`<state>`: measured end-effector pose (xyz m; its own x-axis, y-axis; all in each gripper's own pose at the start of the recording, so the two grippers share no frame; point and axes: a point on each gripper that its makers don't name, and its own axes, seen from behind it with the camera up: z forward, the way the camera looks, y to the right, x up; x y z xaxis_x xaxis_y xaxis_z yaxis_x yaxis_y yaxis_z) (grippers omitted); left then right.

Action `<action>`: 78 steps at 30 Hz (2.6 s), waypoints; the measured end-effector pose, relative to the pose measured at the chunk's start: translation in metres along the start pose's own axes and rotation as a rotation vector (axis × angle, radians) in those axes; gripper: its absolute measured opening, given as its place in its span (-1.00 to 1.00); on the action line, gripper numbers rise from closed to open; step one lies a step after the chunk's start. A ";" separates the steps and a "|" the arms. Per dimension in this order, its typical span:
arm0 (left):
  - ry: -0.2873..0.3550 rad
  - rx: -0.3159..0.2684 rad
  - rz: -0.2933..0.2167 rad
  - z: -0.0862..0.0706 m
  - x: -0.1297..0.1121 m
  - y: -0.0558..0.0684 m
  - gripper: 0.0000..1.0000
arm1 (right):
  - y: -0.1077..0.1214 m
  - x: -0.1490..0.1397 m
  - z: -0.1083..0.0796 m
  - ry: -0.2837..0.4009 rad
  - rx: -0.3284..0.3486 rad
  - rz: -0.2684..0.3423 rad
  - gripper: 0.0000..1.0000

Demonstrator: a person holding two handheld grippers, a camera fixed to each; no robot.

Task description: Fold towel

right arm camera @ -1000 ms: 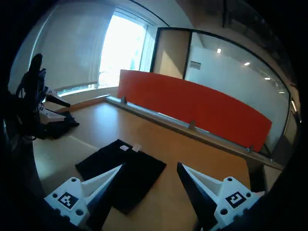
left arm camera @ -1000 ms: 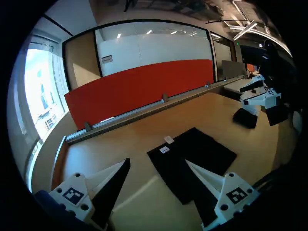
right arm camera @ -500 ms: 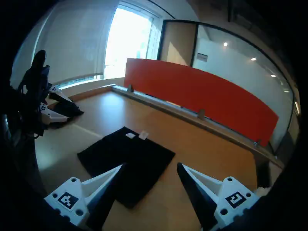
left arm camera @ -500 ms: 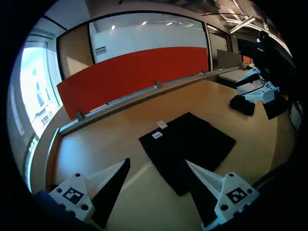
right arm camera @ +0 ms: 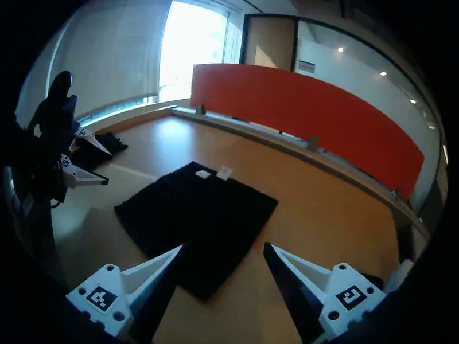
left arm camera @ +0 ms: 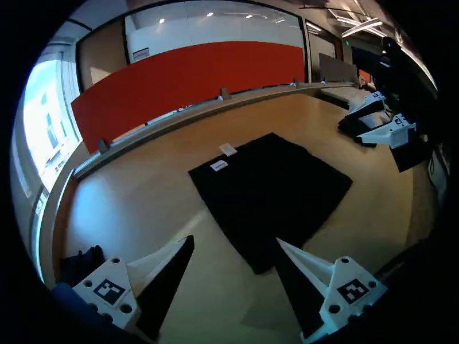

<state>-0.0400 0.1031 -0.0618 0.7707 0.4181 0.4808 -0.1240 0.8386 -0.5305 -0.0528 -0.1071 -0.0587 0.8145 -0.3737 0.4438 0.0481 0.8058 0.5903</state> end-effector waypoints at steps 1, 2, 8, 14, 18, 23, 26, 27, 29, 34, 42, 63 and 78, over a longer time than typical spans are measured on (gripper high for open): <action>-0.008 -0.004 -0.001 0.003 -0.004 0.002 0.89 | -0.001 -0.004 0.002 -0.007 0.003 -0.001 0.99; -0.018 -0.009 -0.002 0.006 -0.008 0.004 0.89 | -0.002 -0.009 0.005 -0.014 0.005 -0.001 0.99; -0.064 -0.032 -0.004 0.022 -0.029 0.015 0.89 | -0.008 -0.036 0.017 -0.061 0.023 -0.002 0.99; -0.112 -0.057 -0.010 0.034 -0.050 0.025 0.89 | -0.018 -0.062 0.025 -0.106 0.046 -0.003 0.98; -0.141 -0.072 -0.016 0.038 -0.063 0.030 0.89 | -0.023 -0.077 0.028 -0.137 0.059 0.005 0.98; -0.172 -0.089 -0.024 0.043 -0.074 0.035 0.89 | -0.026 -0.092 0.030 -0.163 0.063 0.006 0.98; -0.177 -0.094 -0.025 0.044 -0.076 0.037 0.89 | -0.028 -0.095 0.031 -0.170 0.067 0.007 0.97; -0.178 -0.097 -0.024 0.045 -0.076 0.037 0.89 | -0.028 -0.096 0.031 -0.171 0.068 0.009 0.96; -0.179 -0.102 -0.023 0.045 -0.076 0.038 0.89 | -0.029 -0.098 0.031 -0.174 0.070 0.012 0.94; -0.186 -0.111 -0.021 0.046 -0.076 0.042 0.87 | -0.029 -0.102 0.032 -0.181 0.072 0.020 0.84; -0.202 -0.127 -0.044 0.047 -0.076 0.046 0.58 | -0.032 -0.110 0.034 -0.196 0.085 0.034 0.61; -0.206 -0.114 -0.058 0.048 -0.075 0.046 0.33 | -0.034 -0.120 0.036 -0.215 0.103 0.051 0.01; -0.214 -0.105 -0.061 0.050 -0.074 0.047 -0.30 | -0.037 -0.120 0.036 -0.217 0.106 0.055 -0.47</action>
<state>-0.1340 0.1286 -0.0874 0.6235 0.4416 0.6451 -0.0069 0.8283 -0.5602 -0.1728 -0.1085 -0.1098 0.6702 -0.4297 0.6051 -0.0630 0.7794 0.6233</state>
